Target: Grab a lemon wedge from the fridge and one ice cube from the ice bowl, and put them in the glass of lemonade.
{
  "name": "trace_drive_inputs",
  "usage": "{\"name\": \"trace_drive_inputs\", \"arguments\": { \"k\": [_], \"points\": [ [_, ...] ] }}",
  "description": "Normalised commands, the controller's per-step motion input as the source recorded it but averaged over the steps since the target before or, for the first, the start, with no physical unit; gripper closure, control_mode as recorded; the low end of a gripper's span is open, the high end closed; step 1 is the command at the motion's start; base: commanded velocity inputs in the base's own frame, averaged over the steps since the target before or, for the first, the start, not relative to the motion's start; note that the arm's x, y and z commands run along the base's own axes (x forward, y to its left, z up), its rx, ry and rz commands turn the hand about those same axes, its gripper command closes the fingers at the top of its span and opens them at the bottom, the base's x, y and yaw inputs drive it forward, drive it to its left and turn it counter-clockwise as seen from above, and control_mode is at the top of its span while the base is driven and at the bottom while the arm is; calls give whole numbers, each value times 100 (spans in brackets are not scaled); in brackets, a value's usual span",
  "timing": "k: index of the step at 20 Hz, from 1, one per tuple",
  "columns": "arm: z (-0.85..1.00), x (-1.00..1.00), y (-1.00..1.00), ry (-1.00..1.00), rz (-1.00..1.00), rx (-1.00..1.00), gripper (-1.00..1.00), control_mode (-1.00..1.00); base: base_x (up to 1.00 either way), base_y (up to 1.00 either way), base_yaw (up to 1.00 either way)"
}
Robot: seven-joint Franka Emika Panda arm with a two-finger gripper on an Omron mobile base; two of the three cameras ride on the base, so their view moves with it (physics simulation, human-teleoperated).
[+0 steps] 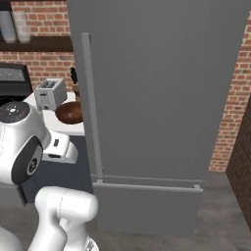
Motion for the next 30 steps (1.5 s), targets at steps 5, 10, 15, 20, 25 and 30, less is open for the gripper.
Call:
{"name": "trace_drive_inputs", "arguments": {
  "k": [5, 10, 15, 20, 25, 30],
  "points": [
    [0, 0, 0, 0, 0, 0, -100, 100, -30, 0, 2],
    [0, 0, 0, 0, 0, 0, -100, 100, -14, 0, 0],
    [0, 0, 0, 0, 0, 0, -100, 100, -8, 19, 0],
    [-3, 0, 1, 0, 0, 0, -100, -100, 0, 1, 0],
    [0, 10, 0, 0, 0, 0, -100, -100, 0, 0, 0],
    [4, 18, 4, -7, 0, 0, -100, -100, 0, 0, 0]
  ]
}}
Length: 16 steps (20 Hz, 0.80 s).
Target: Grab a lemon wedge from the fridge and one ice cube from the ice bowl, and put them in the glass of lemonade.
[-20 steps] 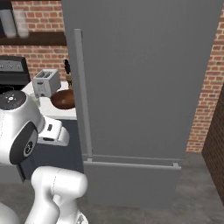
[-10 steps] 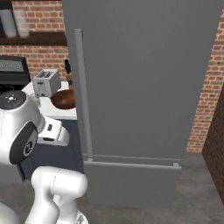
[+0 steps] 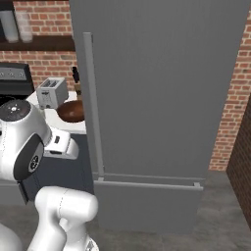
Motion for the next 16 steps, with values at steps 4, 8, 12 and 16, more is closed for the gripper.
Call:
{"name": "trace_drive_inputs", "arguments": {
  "k": [4, 8, 12, 16],
  "points": [
    [24, 36, 0, -5, 0, 0, -100, -100, 0, 0, 0],
    [26, 62, 0, -4, 0, 0, -100, -100, 0, 0, 0],
    [24, 83, 0, -6, 0, 0, -100, -100, 0, 0, 0],
    [14, 95, 0, -4, 0, 0, -100, -100, 0, 0, 0]
  ]
}}
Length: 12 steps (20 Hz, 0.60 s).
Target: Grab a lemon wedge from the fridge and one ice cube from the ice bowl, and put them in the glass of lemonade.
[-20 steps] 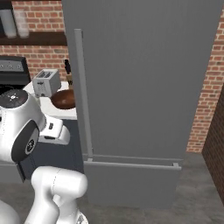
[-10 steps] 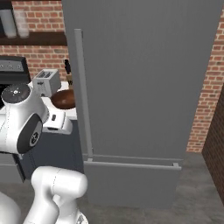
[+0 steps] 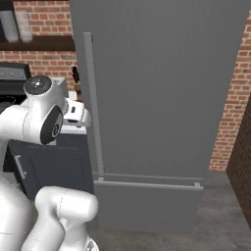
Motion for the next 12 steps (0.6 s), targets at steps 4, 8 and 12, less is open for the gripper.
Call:
{"name": "trace_drive_inputs", "arguments": {
  "k": [4, 8, 12],
  "points": [
    [2, 96, 0, -8, 0, 0, -100, -100, 0, 0, 0],
    [0, 82, 0, -15, 0, 0, -100, -100, 0, 0, 0],
    [0, 65, 0, -24, 0, 0, -100, -100, 0, 0, 0]
  ]
}}
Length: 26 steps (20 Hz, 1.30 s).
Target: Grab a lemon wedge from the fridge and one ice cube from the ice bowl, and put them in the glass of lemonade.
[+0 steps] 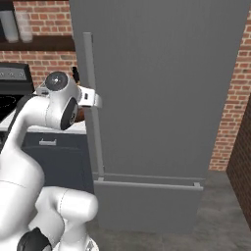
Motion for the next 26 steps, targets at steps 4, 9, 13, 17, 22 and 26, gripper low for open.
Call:
{"name": "trace_drive_inputs", "arguments": {
  "k": [4, 9, 13, 17, 22, 26],
  "points": [
    [0, 53, 0, -25, 0, 0, -100, -100, 0, 0, 0],
    [3, 49, 0, -4, 0, 0, -100, -100, 0, 0, 0],
    [0, 59, 0, 0, 0, 0, -100, -100, 0, 0, 0],
    [0, 66, 6, 0, 0, 0, -100, -100, 0, 0, 0],
    [-2, 70, 18, 0, 0, 0, -100, -100, 0, 0, 0],
    [-8, 68, 22, 0, 0, 0, -100, -100, 0, 0, 0]
  ]
}}
